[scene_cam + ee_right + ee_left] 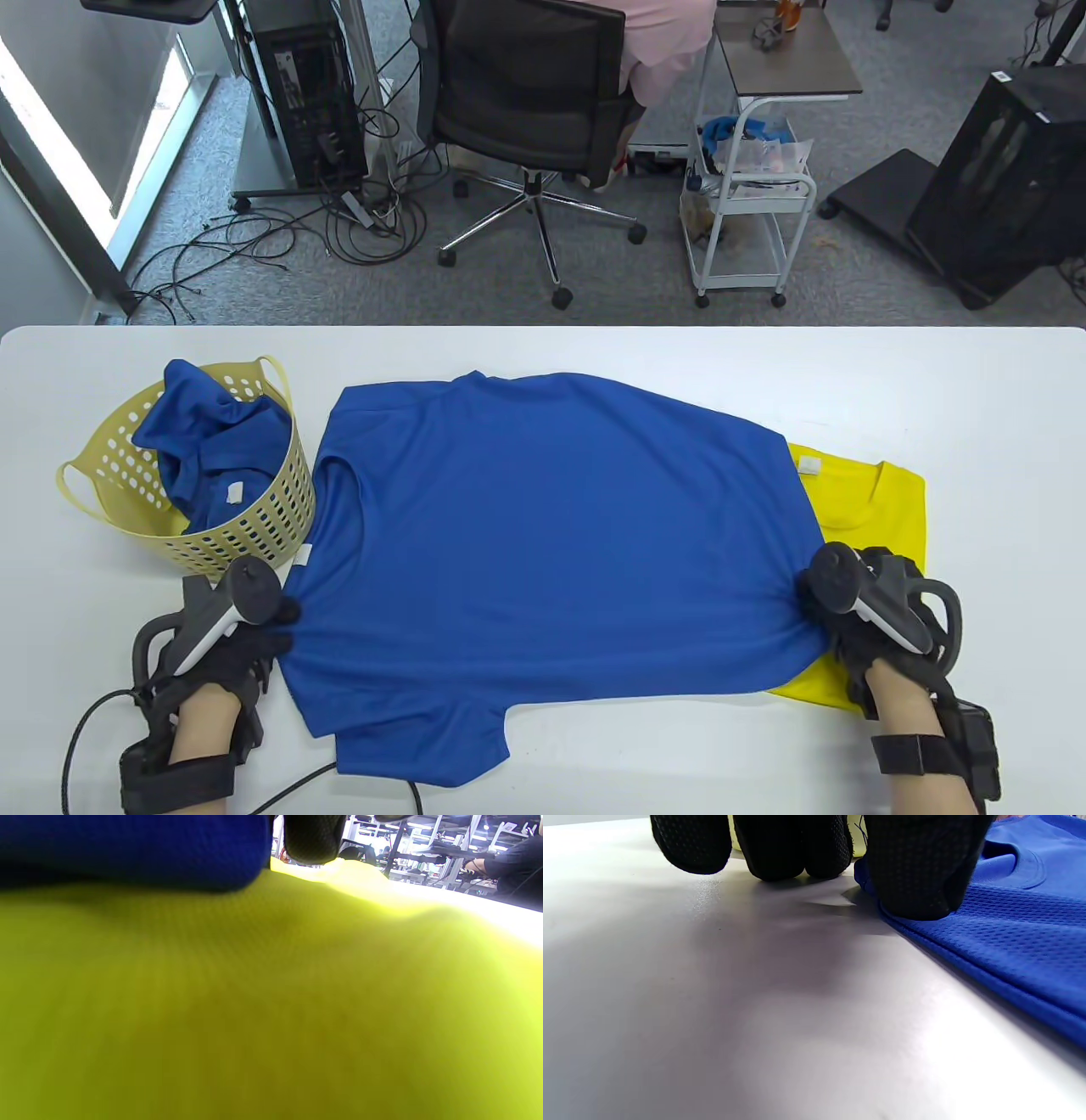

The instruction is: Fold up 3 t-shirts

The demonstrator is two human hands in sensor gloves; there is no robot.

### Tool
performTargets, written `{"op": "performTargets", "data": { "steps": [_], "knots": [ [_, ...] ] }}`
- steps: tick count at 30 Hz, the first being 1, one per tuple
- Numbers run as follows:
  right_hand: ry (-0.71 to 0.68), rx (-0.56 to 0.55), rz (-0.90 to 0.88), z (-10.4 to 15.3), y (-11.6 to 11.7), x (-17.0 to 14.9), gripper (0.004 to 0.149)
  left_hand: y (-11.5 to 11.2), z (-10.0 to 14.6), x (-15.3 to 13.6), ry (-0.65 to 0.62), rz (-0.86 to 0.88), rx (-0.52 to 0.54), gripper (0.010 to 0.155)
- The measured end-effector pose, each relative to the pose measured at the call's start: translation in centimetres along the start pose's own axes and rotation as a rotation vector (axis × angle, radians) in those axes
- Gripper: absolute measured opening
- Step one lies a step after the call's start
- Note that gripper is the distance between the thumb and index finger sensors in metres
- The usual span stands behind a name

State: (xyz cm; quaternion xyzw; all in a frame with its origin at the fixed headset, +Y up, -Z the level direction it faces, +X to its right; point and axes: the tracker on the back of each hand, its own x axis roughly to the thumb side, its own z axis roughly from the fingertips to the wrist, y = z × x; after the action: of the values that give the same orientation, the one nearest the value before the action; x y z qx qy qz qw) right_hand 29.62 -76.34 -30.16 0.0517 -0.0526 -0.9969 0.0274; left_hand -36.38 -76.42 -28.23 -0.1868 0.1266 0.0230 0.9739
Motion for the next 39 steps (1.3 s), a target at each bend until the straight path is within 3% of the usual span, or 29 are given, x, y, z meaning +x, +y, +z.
{"op": "performTargets", "data": {
  "steps": [6,10,13,15,17,19,20,21,23,24,26,30,34,36,39],
  "knots": [
    [-0.007,0.044,0.001,-0.2,0.3,-0.1,0.036,-0.2,-0.2,-0.6,0.022,0.026,0.006,0.041],
    [0.004,0.027,-0.053,-0.2,0.0,-1.1,0.037,0.0,-0.1,-0.5,-0.004,-0.059,0.026,0.041],
    [0.012,0.022,-0.094,-0.1,-0.8,-1.6,0.038,0.6,0.2,-0.8,-0.021,-0.020,0.052,0.042],
    [0.019,-0.099,-0.174,0.5,-2.9,-2.2,0.038,2.0,1.4,-0.9,-0.047,0.049,0.149,0.042],
    [0.031,-0.353,-0.260,1.9,-6.0,-3.0,0.038,3.8,3.2,-1.1,-0.080,0.144,0.354,0.042],
    [0.025,-0.523,-0.258,3.2,-7.4,-3.5,0.038,5.0,5.0,-1.6,-0.101,0.226,0.573,0.042],
    [0.018,-0.533,-0.251,3.3,-7.5,-3.5,0.038,5.2,5.4,-1.7,-0.108,0.240,0.609,0.042],
    [0.002,-0.469,-0.214,3.4,-7.4,-3.5,0.038,5.3,5.9,-1.8,-0.114,0.238,0.637,0.042],
    [-0.023,-0.276,-0.152,2.9,-6.7,-3.4,0.037,4.9,5.5,-1.8,-0.102,0.172,0.503,0.042],
    [-0.022,-0.042,-0.128,2.4,-5.4,-3.4,0.037,4.2,5.0,-1.8,-0.094,0.130,0.327,0.043],
    [-0.035,0.115,-0.164,2.0,-4.1,-3.5,0.038,3.0,4.2,-1.9,-0.092,0.107,0.113,0.045],
    [0.008,0.020,-0.223,1.9,-4.1,-4.1,0.047,2.6,3.6,-1.9,-0.081,0.155,0.172,0.046],
    [-0.003,-0.023,-0.225,1.9,-4.1,-3.8,0.055,1.2,2.8,-0.5,-0.081,0.062,0.051,0.059],
    [-0.013,-0.035,-0.225,1.9,-4.1,-3.7,0.058,0.1,2.1,0.3,-0.078,-0.005,-0.042,0.074],
    [-0.034,-0.059,-0.241,2.1,-4.2,-3.5,0.062,-0.2,1.4,0.5,-0.040,-0.092,-0.043,0.079]
  ]
}}
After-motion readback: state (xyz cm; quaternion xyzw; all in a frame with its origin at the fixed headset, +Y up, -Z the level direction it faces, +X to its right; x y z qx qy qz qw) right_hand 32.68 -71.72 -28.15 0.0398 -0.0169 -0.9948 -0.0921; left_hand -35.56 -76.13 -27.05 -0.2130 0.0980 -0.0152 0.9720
